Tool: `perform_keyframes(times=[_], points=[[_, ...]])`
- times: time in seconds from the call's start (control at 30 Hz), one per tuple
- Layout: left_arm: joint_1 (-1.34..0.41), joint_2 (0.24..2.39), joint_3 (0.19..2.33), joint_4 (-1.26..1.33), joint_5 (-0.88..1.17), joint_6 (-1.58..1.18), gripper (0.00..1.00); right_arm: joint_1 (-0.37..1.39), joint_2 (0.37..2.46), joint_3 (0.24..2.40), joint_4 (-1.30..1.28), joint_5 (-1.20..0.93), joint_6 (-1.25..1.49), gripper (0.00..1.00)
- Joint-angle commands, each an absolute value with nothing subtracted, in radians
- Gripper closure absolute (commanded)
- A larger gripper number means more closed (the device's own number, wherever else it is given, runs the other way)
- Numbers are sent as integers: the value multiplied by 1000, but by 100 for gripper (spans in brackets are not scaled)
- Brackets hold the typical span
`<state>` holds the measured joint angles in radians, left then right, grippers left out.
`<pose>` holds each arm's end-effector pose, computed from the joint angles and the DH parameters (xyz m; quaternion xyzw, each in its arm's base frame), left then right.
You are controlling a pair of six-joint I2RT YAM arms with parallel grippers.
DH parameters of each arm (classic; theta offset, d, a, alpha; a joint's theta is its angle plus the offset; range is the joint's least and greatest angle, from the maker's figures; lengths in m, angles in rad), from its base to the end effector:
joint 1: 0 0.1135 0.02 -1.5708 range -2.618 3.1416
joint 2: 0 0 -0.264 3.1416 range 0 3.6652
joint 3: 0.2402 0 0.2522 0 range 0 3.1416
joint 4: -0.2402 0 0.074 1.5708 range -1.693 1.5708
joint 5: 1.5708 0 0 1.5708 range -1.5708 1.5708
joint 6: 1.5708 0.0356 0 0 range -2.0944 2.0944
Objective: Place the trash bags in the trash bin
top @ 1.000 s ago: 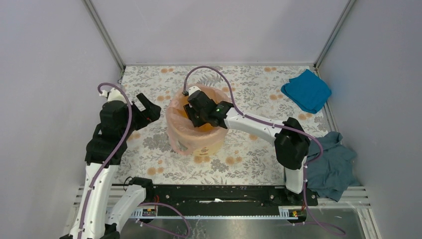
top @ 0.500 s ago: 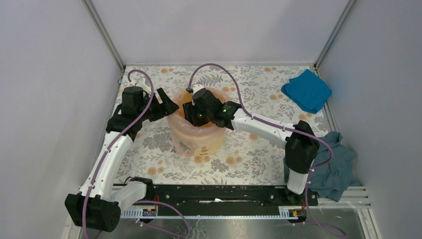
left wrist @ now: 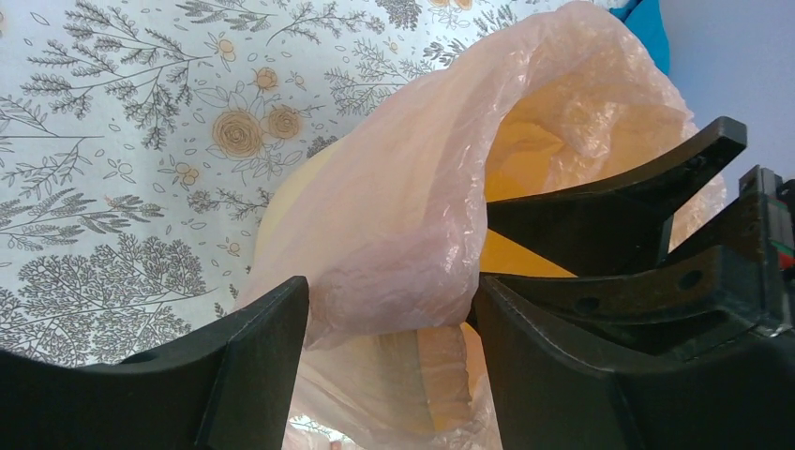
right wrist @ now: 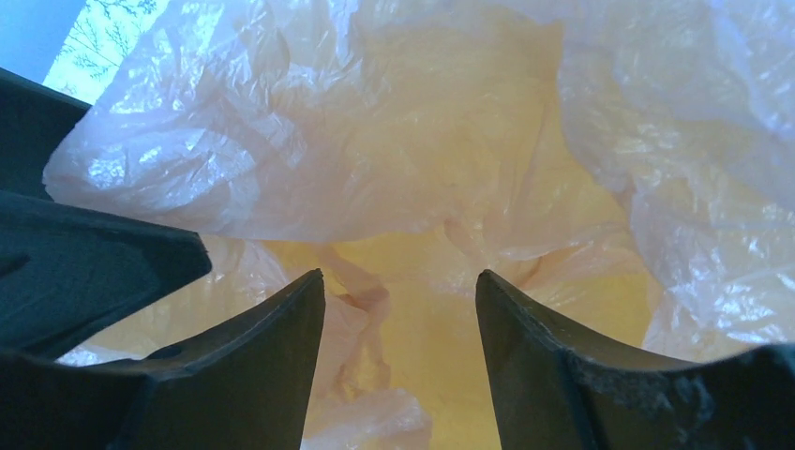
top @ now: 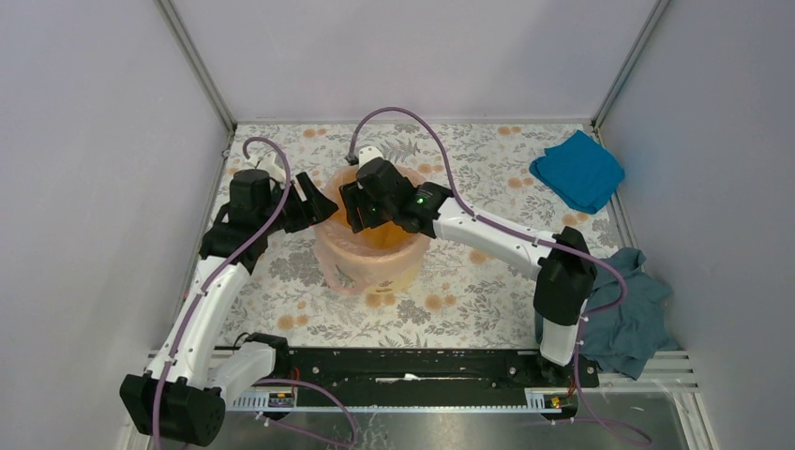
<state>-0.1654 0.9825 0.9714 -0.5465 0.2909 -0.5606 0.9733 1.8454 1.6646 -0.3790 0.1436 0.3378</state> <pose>0.2063 -0.0448 0.3332 -0.1009 0.8621 -0.2889 0.4038 0.2494 0.3575 0.3246 -0.2396 0.8398 0.2447 0.4211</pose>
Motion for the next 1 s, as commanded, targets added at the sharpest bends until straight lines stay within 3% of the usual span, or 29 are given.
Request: perform_keyframes(times=[0.0, 0.2, 0.33, 0.67, 0.83, 0.97], points=[[-169, 939, 989, -532, 269, -516, 30, 983, 1819, 1682, -385, 171, 306, 32], [-168, 935, 993, -548, 263, -512, 21, 983, 1770, 1725, -432, 211, 264, 34], [-168, 941, 978, -541, 258, -519, 22, 977, 1771, 1729, -440, 341, 193, 38], [-169, 939, 955, -536, 255, -524, 24, 948, 1913, 1752, -429, 629, 65, 38], [-169, 943, 958, -536, 268, -528, 26, 983, 1891, 1790, -489, 471, 137, 37], [-169, 945, 968, -536, 273, -527, 26, 985, 1838, 1701, -446, 283, 214, 35]])
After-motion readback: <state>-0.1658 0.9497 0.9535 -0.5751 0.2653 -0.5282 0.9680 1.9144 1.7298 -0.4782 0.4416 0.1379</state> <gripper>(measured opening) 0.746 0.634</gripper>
